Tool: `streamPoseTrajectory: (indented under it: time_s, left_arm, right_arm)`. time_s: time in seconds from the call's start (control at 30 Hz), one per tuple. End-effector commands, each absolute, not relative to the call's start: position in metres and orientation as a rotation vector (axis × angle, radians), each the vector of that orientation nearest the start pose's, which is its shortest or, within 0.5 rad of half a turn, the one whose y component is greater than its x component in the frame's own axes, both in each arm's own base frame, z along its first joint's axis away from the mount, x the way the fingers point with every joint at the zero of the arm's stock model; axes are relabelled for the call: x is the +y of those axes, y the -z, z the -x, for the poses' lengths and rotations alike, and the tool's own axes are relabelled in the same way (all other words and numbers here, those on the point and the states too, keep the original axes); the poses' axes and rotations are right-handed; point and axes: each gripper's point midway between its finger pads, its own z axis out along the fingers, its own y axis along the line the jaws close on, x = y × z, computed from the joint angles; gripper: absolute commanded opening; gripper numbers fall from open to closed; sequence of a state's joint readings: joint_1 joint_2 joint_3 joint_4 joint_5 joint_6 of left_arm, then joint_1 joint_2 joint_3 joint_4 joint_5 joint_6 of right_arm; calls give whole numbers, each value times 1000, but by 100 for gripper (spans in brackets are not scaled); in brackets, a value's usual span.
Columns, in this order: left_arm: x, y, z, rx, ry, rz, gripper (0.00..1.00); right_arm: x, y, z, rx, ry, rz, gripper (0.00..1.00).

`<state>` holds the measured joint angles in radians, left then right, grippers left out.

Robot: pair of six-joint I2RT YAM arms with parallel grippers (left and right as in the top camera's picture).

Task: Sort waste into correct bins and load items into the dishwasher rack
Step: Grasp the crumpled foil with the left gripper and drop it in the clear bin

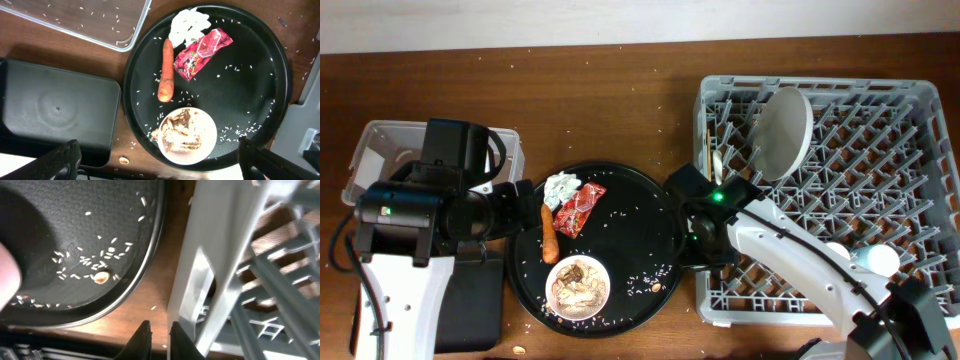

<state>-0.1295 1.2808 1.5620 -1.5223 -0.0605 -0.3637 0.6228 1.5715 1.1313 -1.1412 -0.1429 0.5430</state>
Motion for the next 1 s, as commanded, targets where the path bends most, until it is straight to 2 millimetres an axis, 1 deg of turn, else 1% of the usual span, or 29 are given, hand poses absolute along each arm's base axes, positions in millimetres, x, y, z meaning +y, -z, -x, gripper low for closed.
streamPoseTrajectory:
  time_s: [0.0, 0.03, 0.07, 0.1, 0.13, 0.17, 0.2, 0.23, 0.27, 0.3, 0.33, 0.37, 0.43, 0.47, 0.5, 0.57, 0.6, 0.63, 0.67, 0.73, 0.77, 0.83, 0.87, 0.9, 0.93, 0.97]
  left_arm:
    - [-21, -264, -243, 2765, 45, 361, 99]
    - [-35, -264, -243, 2777, 157, 350, 99]
    - [-42, -270, -256, 2724, 220, 331, 99]
    - [-44, -274, -266, 2686, 227, 283, 99]
    - [-45, -275, -276, 2663, 224, 237, 98]
    - [-49, -267, -288, 2680, 217, 208, 96]
    - [-51, -252, -296, 2731, 166, 174, 94]
    - [-49, -241, -301, 2767, 116, 170, 93]
    - [-51, -225, -309, 2811, 76, 163, 93]
    - [-53, -202, -321, 2877, 60, 166, 97]
    - [-56, -191, -329, 2896, 66, 164, 97]
    - [-59, -173, -338, 2934, 54, 159, 90]
    - [-67, -142, -354, 2984, 37, 138, 89]
    - [-72, -126, -361, 3004, 27, 120, 83]
    - [-76, -109, -366, 3029, 18, 109, 79]
    - [-81, -89, -374, 3049, 11, 95, 75]
    - [-83, -76, -383, 3044, -12, 76, 74]
    - [-78, -66, -388, 3039, -67, 78, 74]
    - [-75, -54, -393, 3044, -105, 79, 70]
    - [-70, -38, -398, 3050, -155, 86, 61]
    - [-70, -27, -401, 3053, -170, 99, 60]
    - [-71, -12, -400, 3083, -169, 96, 49]
    - [-73, -8, -399, 3094, -151, 95, 32]
    - [-86, -11, -398, 3107, -43, 94, 1]
    - [-94, -20, -398, 3112, 28, 94, 0]
    - [-95, -39, -400, 3104, 39, 94, 0]
  right_arm:
    - [185, -104, -217, 3104, -284, 274, 19]
    - [200, -119, -223, 3031, -415, 351, 28]
    - [208, -146, -232, 2928, -480, 397, 41]
    - [211, -171, -238, 2846, -511, 406, 51]
    - [213, -210, -244, 2717, -549, 430, 66]
    - [199, -270, -250, 2524, -530, 392, 99]
    - [172, -317, -250, 2377, -436, 312, 99]
    - [154, -343, -247, 2294, -386, 258, 99]
    - [127, -378, -240, 2165, -333, 176, 99]
    - [105, -411, -222, 2031, -357, 118, 99]
    - [96, -423, -209, 1980, -383, 106, 99]
    - [88, -430, -197, 1947, -400, 98, 99]
    - [75, -433, -179, 1923, -412, 92, 99]
    - [72, -436, -175, 1908, -419, 88, 99]
    - [72, -436, -174, 1906, -420, 88, 98]
    - [72, -436, -175, 1907, -420, 88, 99]
    - [72, -436, -175, 1907, -420, 88, 99]
    - [72, -436, -175, 1908, -419, 88, 99]
    - [72, -436, -175, 1908, -419, 88, 99]
    - [72, -436, -175, 1908, -419, 88, 99]
    - [72, -436, -175, 1908, -419, 88, 99]
    - [72, -436, -175, 1908, -419, 88, 99]
    - [72, -436, -175, 1908, -419, 88, 99]
    - [72, -436, -175, 1908, -419, 88, 99]
    - [72, -436, -175, 1908, -419, 88, 99]
    - [72, -436, -175, 1908, -419, 88, 99]
